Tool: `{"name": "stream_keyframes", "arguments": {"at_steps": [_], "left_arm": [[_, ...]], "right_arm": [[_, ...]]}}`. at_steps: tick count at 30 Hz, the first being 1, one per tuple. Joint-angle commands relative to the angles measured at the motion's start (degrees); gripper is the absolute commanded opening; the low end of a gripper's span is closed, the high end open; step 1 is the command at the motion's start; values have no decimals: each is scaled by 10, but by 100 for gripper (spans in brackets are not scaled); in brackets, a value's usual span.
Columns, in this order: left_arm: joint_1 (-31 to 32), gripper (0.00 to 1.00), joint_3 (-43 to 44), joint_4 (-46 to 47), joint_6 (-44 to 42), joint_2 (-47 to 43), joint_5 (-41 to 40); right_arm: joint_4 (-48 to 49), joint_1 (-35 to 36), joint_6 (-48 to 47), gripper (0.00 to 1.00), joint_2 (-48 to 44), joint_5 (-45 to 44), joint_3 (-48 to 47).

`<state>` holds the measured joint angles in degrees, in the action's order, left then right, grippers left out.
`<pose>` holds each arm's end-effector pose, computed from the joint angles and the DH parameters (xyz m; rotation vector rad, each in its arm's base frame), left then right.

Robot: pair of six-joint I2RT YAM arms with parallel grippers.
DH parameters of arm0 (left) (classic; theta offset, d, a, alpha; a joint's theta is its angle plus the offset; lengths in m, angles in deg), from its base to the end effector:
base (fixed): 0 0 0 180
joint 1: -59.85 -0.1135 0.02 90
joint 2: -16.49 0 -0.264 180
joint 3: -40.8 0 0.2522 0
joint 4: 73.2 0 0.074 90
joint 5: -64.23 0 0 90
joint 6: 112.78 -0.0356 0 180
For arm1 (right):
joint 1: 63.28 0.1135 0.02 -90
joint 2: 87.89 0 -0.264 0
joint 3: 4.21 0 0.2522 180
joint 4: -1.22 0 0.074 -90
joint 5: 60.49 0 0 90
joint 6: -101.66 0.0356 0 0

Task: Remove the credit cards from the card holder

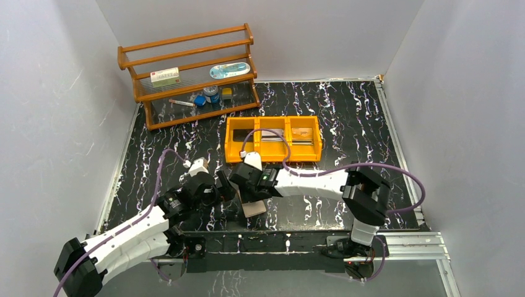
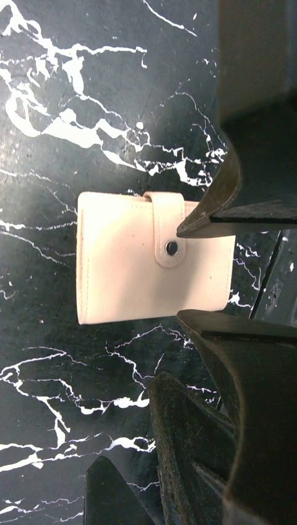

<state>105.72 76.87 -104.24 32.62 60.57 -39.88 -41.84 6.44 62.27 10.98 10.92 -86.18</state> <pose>0.1207 -0.1119 0.1936 -0.3281 2.2942 -0.6706 0.1340 0.3300 0.2078 -0.3163 2.5614 0.3902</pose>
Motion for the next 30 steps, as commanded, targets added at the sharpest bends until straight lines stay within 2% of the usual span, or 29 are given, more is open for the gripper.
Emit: {"name": "stream_keyframes", "arguments": {"at_steps": [1,4,12,23,30], "left_arm": [[1,98,0,-50,24,-20,-29],[1,96,9,-68,27,-24,-37],[1,92,10,-57,16,-25,-20],[1,87,0,-10,-8,-10,25],[1,84,-4,-9,-1,-9,21]], "right_arm": [[-62,16,-4,51,31,-51,-51],[-64,20,-6,46,39,-52,-56],[-69,21,-15,46,65,-59,-54],[-88,21,-31,52,72,-83,-82],[-78,19,-42,48,91,-85,-77]]}}
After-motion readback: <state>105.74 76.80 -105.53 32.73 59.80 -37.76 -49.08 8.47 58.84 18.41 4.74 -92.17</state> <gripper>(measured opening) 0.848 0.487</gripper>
